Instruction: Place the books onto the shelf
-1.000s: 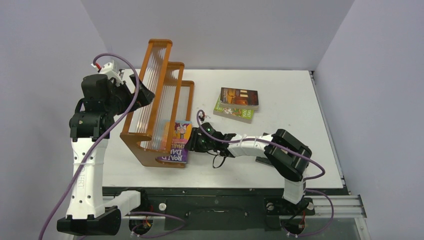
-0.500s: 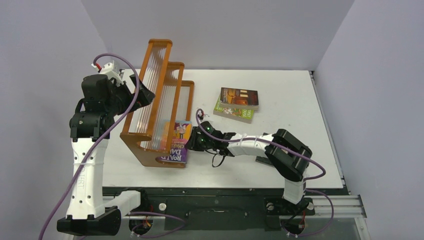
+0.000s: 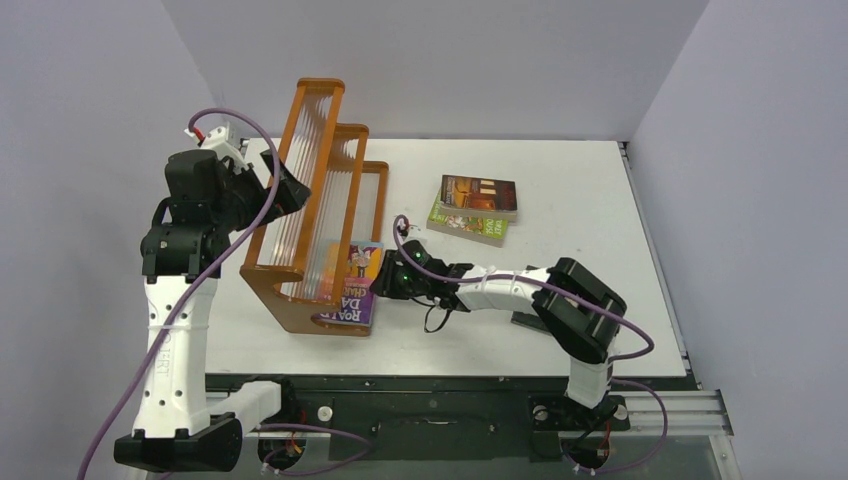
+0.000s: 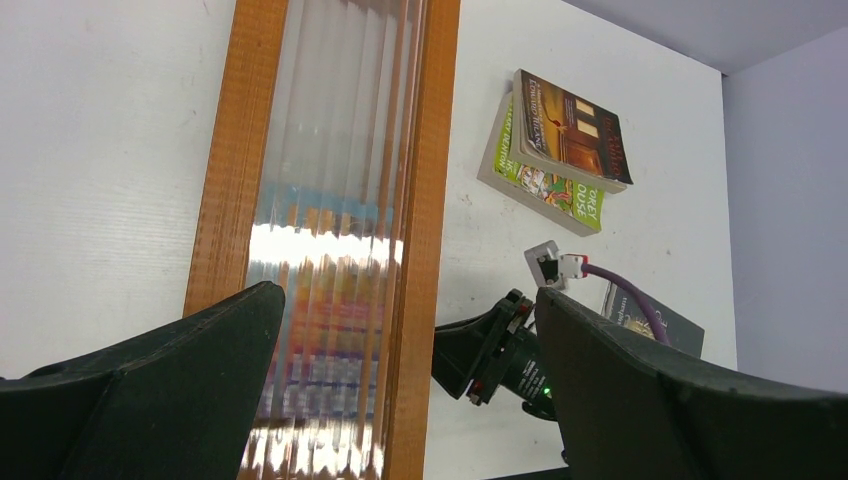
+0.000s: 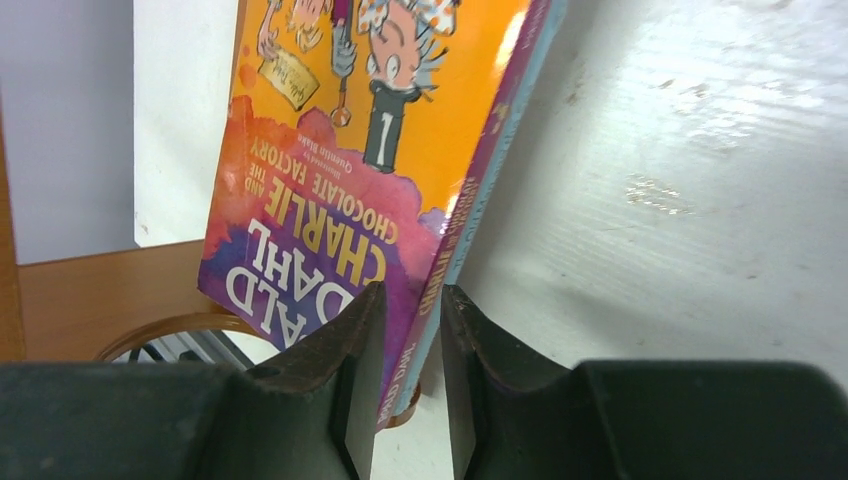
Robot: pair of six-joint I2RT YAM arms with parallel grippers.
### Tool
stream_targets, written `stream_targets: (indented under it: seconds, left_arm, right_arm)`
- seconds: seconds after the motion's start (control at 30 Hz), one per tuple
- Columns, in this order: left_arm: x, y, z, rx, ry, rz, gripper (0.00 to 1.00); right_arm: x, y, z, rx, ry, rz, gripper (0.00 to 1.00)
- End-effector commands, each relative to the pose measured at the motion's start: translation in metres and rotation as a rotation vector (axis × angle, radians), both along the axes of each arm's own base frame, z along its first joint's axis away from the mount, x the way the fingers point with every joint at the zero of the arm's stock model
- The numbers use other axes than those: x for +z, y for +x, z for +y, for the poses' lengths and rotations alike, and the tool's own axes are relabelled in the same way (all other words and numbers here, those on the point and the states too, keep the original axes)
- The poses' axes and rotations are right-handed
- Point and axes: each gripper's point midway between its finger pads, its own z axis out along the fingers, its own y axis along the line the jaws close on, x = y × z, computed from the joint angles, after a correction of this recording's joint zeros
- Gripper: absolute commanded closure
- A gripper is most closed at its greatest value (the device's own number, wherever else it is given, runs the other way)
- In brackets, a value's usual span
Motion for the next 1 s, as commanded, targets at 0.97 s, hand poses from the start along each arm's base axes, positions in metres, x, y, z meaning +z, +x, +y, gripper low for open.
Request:
stream_targets:
  seconds: [0.97]
  left_arm:
    - [0.012, -0.001, 0.003, 0.005, 0.01, -0.059, 0.04]
  right_arm:
    - [0.014, 0.091, 0.007, -0.108, 0.112, -0.008, 0.72]
